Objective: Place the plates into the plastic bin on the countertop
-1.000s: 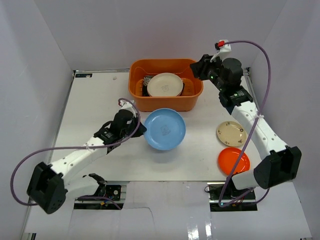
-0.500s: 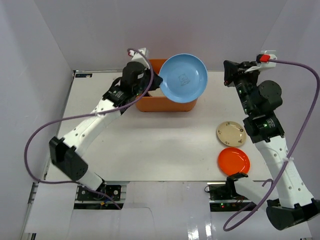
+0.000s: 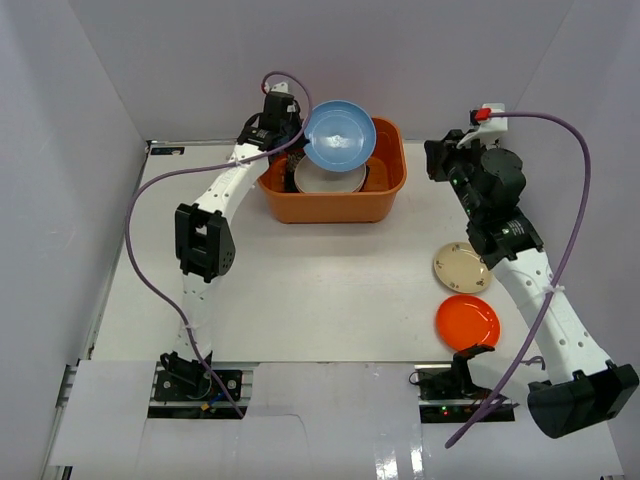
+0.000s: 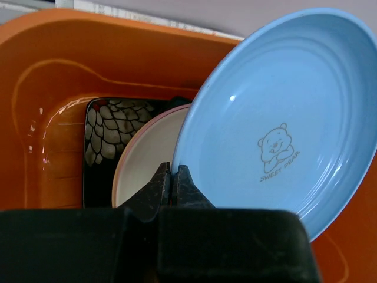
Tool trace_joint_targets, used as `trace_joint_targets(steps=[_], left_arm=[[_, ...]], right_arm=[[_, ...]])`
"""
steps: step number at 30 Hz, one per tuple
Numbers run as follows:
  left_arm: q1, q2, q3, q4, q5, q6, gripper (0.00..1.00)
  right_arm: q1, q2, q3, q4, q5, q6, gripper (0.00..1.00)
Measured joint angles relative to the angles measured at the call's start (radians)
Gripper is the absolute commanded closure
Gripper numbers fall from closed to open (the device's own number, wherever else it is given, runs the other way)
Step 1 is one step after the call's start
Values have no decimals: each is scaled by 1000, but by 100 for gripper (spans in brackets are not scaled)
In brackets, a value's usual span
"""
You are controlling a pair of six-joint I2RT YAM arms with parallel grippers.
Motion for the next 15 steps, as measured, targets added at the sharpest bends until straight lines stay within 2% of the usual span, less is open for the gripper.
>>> trace_joint_targets(steps=[3,4,5,8,9,11,12,13,15], left_arm=[[5,37,17,-24,2,13,98],[3,41,16,-33,3,17,94],[2,45,14,-41,3,23,86],[1,48,-1,-40,6,34,73],[0,48,-7,-39,8,35,59],[0,48,-13,-33,16,38,37],[0,48,-14,-34,26,42,14],[1,48,-13,-31,38,44,2],[1,48,-3,-29,68,40,2]], right_arm=[[-1,41,0,-1,0,0,78],[-2,56,0,-1,-1,0,77],[-4,72,-1,-1,-1,0,77],[-14,108,-4,-11,-5,6,75],[-20,118,-9,-16,-8,9,74],[-33,131,-21,-29,-10,17,70],[-42,136,-30,-30,-12,23,70],[-53,139,-38,-34,-12,27,69],[-91,143,-62,-35,-25,42,65]])
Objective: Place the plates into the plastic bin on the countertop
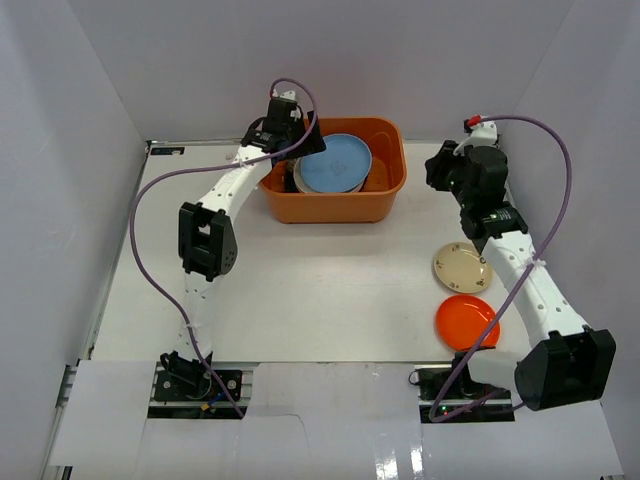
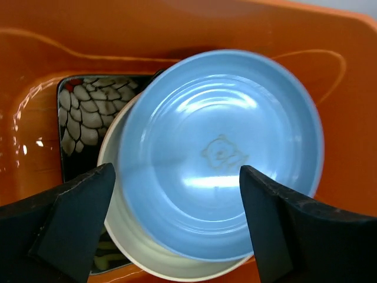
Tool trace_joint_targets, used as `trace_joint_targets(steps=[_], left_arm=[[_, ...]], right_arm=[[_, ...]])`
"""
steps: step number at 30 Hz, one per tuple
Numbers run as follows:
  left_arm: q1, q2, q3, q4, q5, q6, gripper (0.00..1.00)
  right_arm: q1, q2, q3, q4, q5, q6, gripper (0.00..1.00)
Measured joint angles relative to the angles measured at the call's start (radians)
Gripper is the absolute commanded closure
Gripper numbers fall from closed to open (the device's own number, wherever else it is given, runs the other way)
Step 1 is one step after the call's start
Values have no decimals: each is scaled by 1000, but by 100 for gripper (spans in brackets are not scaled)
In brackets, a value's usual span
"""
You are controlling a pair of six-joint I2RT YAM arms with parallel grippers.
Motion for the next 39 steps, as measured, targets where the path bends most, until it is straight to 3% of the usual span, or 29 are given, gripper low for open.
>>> trace_joint_targets(steps=[4,6,8,13,19,25,27,29,39], left_arm=[[2,-14,46,16,65,-8,2],[3,-53,46,27,98,-16,2],[-2,-126,-7,62,123,-29,2],[-72,-463,-356,200,222,-82,2],[-347,-700,-688,352,351,-109,14],[-439,-703,-1056,405,396,-171,14],[-465,-695,-1158,423,399,-196,14],[-509,-695,-1231,435,407,-216,14],[-662,-561,-1227,584,461,-230,13]], right_arm=[[-142,20,-76,3,-71,63,56],[-217,27,-142,-4,-97,96,46],[-264,19,-214,6,-108,136,41],[-403,-66,-436,26,-146,233,37],[-573,-292,-663,42,-132,350,37],[-644,-390,-761,40,-60,383,36],[-678,-377,-776,36,-56,385,28],[-719,-356,-782,33,-55,383,27],[-793,-93,-754,93,-225,344,32]])
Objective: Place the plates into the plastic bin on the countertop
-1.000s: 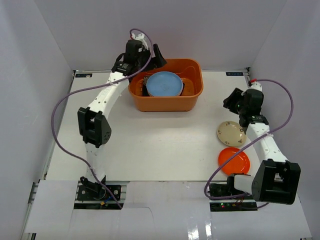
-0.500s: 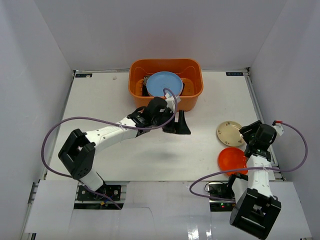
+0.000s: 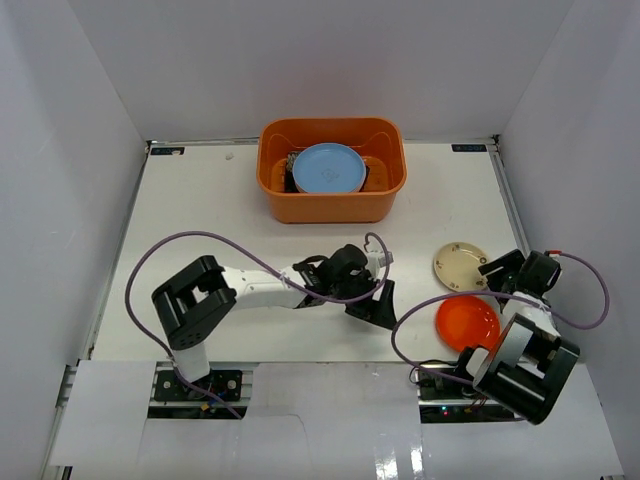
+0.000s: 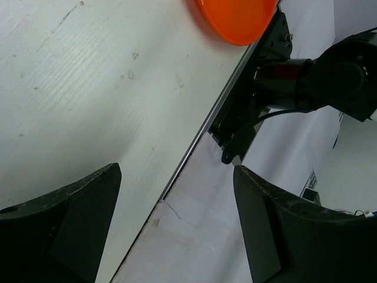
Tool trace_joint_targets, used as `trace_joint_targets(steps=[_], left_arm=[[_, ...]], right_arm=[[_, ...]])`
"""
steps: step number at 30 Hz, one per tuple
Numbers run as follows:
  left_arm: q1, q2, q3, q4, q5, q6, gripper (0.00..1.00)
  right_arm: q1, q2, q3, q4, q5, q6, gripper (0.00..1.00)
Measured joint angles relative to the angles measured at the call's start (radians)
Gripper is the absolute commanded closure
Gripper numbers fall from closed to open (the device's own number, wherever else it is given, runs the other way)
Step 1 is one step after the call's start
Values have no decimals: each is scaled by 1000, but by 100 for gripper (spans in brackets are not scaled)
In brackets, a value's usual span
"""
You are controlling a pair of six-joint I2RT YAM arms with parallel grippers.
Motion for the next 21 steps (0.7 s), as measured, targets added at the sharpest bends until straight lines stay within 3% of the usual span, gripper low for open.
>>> trace_joint_targets(steps=[4,5,7,8,9,14,21], left_arm=[[-35,90,46,16,3,2,13],[-42,106,54,14,5,2,13],[-56,137,77,15,5,2,13],[-62,151,91,16,4,2,14],[-66,165,104,16,4,1,14],[-87,226,171,32,-25,-16,14],[-114,309,249,86,-121,-78,16]], right_arm=[[-3,71,-1,77,-82,8,51],[-5,86,-1,97,-92,11,66],[-5,130,-4,126,-120,21,78],[-6,149,-9,147,-145,34,89],[-6,158,-12,163,-154,41,92],[-5,119,-27,192,-201,82,92],[-5,-79,4,208,-278,196,92]])
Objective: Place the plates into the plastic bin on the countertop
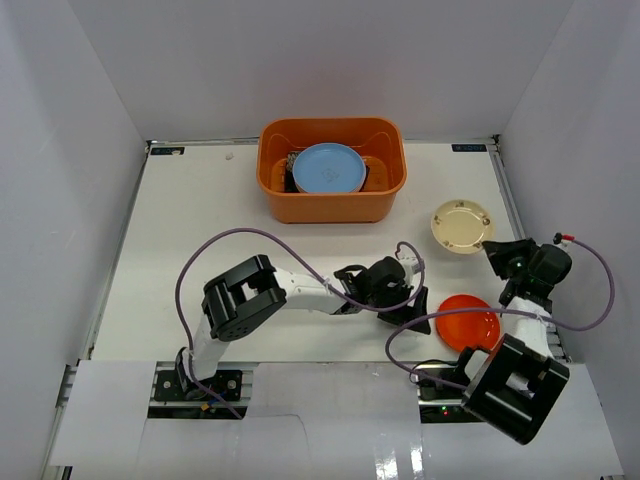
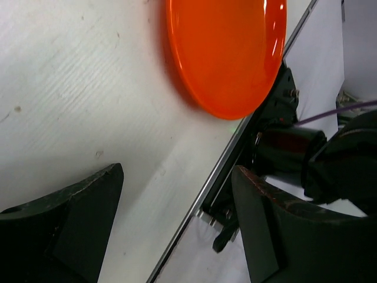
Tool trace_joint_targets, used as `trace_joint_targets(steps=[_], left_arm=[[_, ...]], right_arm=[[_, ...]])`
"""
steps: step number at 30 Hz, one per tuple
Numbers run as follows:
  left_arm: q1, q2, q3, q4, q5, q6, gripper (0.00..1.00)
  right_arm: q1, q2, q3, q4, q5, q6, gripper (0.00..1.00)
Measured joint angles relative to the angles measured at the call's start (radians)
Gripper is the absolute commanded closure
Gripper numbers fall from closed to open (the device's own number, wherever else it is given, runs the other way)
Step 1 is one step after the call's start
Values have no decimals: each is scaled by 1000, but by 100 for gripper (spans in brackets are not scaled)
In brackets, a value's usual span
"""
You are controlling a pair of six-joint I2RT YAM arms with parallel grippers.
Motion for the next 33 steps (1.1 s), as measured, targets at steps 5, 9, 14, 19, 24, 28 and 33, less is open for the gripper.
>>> trace_joint_targets(steps=[5,9,14,19,24,28,33], left_arm=[[-19,58,70,23,-103,-29,21],[-31,116,158,13,-187,-38,27],[-40,229,311,2,-249,-43,49],[-41,306,412,-32,-283,-35,100],[-42,268,360,-27,-313,-38,100],[-31,79,126,-17,-338,-13,100],[61,-332,-184,-95,-393,33,100]], right_arm=[[7,-105,42,90,-80,126,92],[11,-166,65,119,-126,199,92],[35,-192,117,159,-185,270,92],[85,-195,161,181,-225,292,91],[93,-192,198,180,-246,304,91],[104,-160,293,183,-251,326,92],[256,-47,532,114,-181,223,92]])
